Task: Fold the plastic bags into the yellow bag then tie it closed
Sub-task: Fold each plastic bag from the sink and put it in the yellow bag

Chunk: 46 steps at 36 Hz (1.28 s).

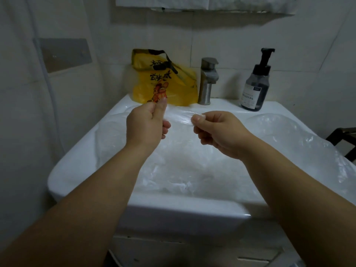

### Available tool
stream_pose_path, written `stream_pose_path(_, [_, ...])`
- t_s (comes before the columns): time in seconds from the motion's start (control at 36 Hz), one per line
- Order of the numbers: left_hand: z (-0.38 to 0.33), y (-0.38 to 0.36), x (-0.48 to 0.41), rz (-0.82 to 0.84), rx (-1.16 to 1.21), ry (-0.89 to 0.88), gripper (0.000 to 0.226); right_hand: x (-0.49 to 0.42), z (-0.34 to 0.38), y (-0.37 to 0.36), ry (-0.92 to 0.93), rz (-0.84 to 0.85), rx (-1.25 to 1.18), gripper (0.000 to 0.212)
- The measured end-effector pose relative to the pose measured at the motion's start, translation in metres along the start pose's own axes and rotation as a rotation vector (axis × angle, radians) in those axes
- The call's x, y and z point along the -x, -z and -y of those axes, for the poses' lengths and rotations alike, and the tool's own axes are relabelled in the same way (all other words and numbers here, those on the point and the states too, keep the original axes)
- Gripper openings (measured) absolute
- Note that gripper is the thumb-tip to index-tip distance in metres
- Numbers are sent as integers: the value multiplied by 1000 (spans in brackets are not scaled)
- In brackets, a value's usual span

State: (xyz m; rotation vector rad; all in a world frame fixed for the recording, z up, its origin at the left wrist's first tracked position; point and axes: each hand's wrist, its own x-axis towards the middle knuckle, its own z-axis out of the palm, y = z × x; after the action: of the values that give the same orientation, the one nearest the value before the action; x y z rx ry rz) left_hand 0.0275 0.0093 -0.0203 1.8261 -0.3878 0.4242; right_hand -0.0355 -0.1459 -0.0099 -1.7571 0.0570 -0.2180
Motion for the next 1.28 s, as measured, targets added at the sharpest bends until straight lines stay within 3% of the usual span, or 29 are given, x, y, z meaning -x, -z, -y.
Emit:
stream_pose_path(0.14, [-3, 18, -23, 186, -11, -9, 24, -13, 19, 1, 5, 49, 58, 21])
stream_pose_path(0.31, [-11, 29, -61, 119, 49, 2, 19, -43, 48, -1, 16, 110, 116, 21])
stream_pose_path(0.53, [-17, 40, -122, 129, 188, 83, 22, -111, 82, -14, 204, -181, 357, 32])
stream_pose_path(0.67, [-13, 52, -156, 64, -51, 91, 43, -159, 92, -18, 363, -339, 676, 32])
stream_pose_path(0.72, [-8, 56, -169, 32, -50, 114, 39, -183, 94, -24, 435, -362, 808, 29])
stream_pose_path(0.81, [0, 57, -181, 40, -56, 103, 7, -216, 95, -33, 422, -300, 1142, 19])
stream_pose_path(0.94, [13, 56, -194, 53, -57, 91, 15, -246, 99, -48, 220, -179, 1486, 12])
stream_pose_path(1.06, [24, 55, -200, 71, -56, 103, 18, -265, 98, -53, 137, -72, 1527, 26])
stream_pose_path(1.14, [29, 52, -201, 76, -60, 113, 16, -270, 99, -58, 91, 23, 1531, 12])
stream_pose_path(1.28, [29, 47, -195, 127, -67, 108, 14, -264, 104, -64, 82, 65, 1436, 37])
